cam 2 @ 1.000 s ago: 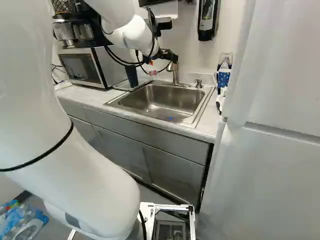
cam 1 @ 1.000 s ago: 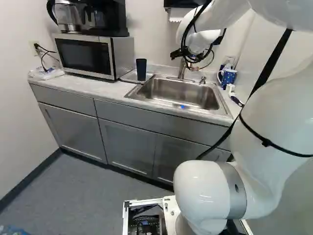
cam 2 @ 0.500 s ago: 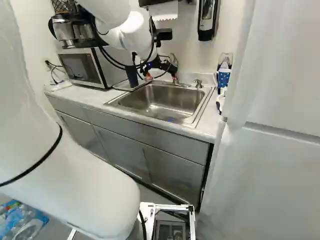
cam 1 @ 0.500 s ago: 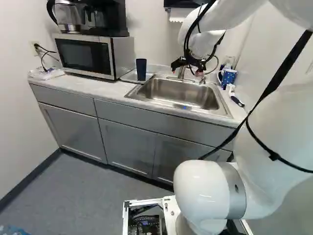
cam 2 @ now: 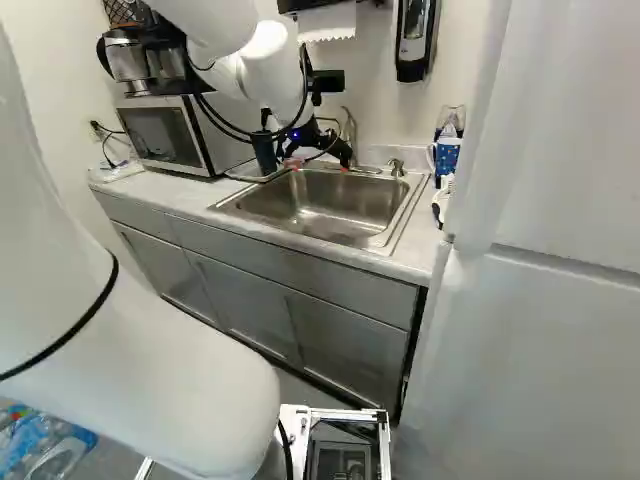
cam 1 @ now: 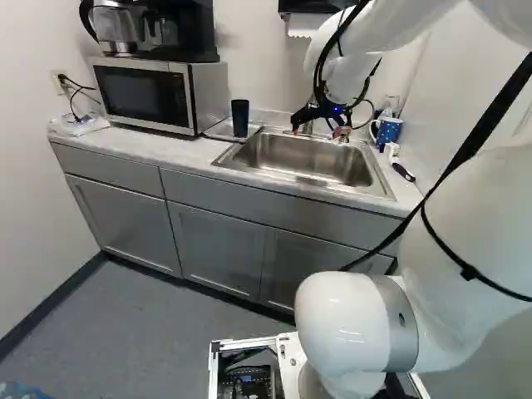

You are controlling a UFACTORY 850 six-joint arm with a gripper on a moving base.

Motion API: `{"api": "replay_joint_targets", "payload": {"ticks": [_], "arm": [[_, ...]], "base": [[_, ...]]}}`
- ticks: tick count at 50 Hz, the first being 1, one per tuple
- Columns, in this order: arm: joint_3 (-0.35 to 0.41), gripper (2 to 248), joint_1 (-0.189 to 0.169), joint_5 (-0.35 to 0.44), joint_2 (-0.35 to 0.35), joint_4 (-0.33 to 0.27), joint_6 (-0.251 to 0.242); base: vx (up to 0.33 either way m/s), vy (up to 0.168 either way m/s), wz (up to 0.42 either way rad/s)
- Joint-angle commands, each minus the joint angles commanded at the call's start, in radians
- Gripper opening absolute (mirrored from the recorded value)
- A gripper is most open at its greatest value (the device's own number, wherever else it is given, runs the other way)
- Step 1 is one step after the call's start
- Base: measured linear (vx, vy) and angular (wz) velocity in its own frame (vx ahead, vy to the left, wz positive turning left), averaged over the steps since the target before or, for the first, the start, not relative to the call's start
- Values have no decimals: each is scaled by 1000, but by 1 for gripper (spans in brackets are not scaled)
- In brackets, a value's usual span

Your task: Rinse the cup and place it in the tray

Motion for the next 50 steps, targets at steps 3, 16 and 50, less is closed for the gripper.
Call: {"api": "replay_joint_targets", "payload": {"ticks": [3, 16, 50], "arm": [[0, 247, 0, 0, 0, 0, 0], [0, 247, 0, 0, 0, 0, 0], [0, 247, 0, 0, 0, 0, 0]], "base": [[0, 0, 0], [0, 0, 0], [6, 19, 43]]}}
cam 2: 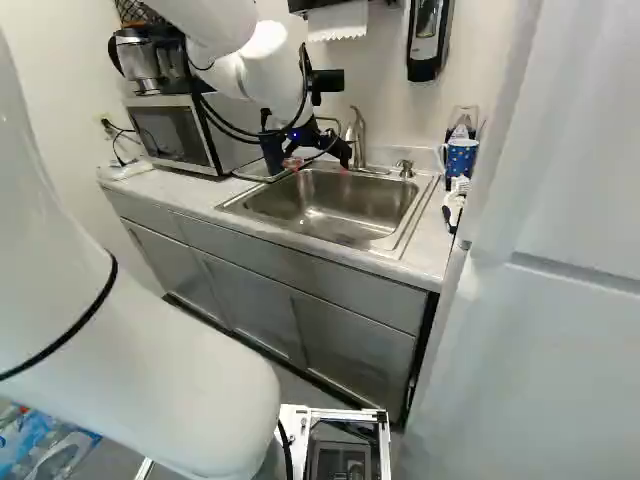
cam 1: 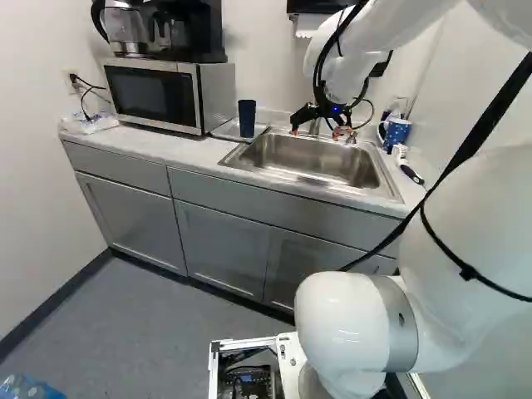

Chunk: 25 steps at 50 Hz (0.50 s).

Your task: Rinse the cup and place it in the tray

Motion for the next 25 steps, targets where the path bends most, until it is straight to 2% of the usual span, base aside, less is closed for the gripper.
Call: {"api": "replay_joint_targets", "payload": {"ticks": [25], "arm": [[0, 247, 0, 0, 0, 0, 0]], "base": [[-23, 40, 5]]}}
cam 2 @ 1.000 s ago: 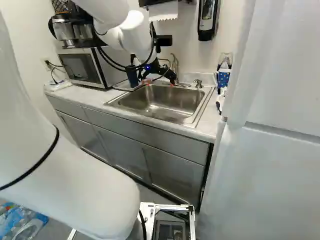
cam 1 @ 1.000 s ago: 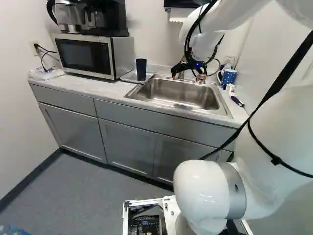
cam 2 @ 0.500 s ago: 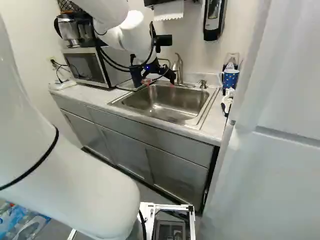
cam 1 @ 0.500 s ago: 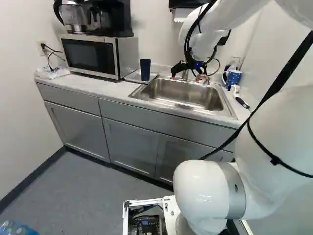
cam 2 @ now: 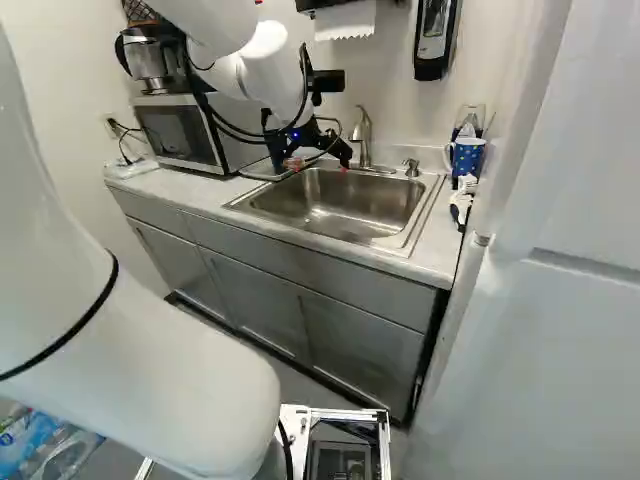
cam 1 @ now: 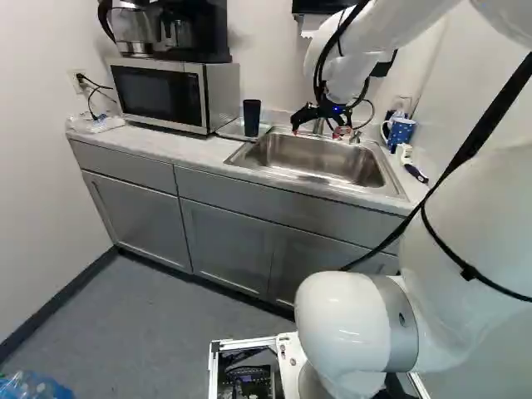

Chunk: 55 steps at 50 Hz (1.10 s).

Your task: Rinse the cup and place it in the tray

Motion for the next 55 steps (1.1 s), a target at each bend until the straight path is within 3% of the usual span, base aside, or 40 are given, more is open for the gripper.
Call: {"api": "replay_joint_targets", "payload": {"ticks": [55], "arm": [[0, 247, 0, 0, 0, 0, 0]], "base": [[-79, 74, -24]]}}
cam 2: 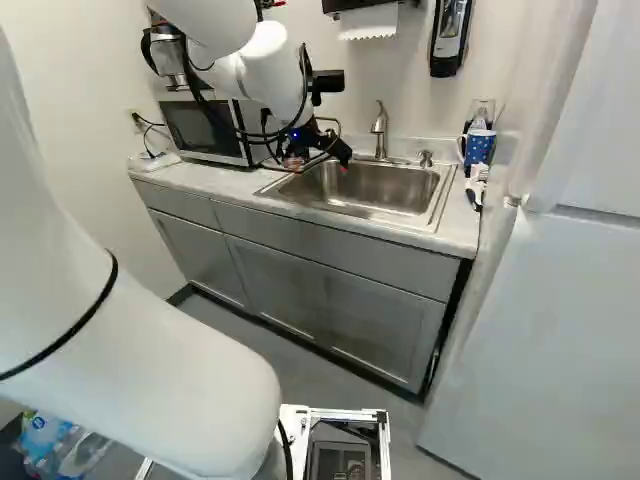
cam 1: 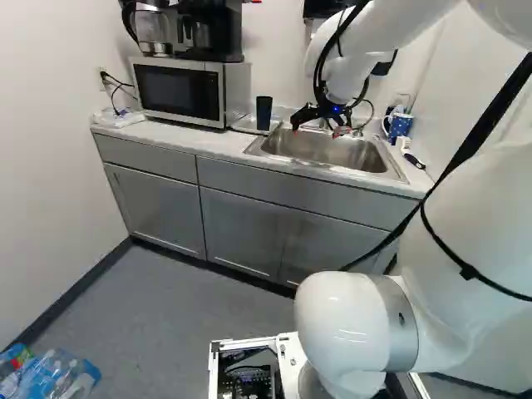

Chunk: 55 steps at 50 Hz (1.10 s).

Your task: Rinse the cup and place it in the tray

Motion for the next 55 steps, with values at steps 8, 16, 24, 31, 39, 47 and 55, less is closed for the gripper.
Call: {"api": "replay_joint_targets", "payload": {"ticks": [8, 16, 24, 31, 39, 47, 55], "arm": [[0, 247, 0, 0, 0, 0, 0], [0, 247, 0, 0, 0, 0, 0], [0, 247, 0, 0, 0, 0, 0], [0, 247, 0, 0, 0, 0, 0], [0, 247, 0, 0, 0, 0, 0], [0, 247, 0, 0, 0, 0, 0], [0, 247, 0, 0, 0, 0, 0]], "base": [[-114, 70, -221], [-105, 71, -233], [-109, 68, -229], [-116, 69, -240], [-134, 79, -254], [-142, 72, -231], [-149, 69, -182]]}}
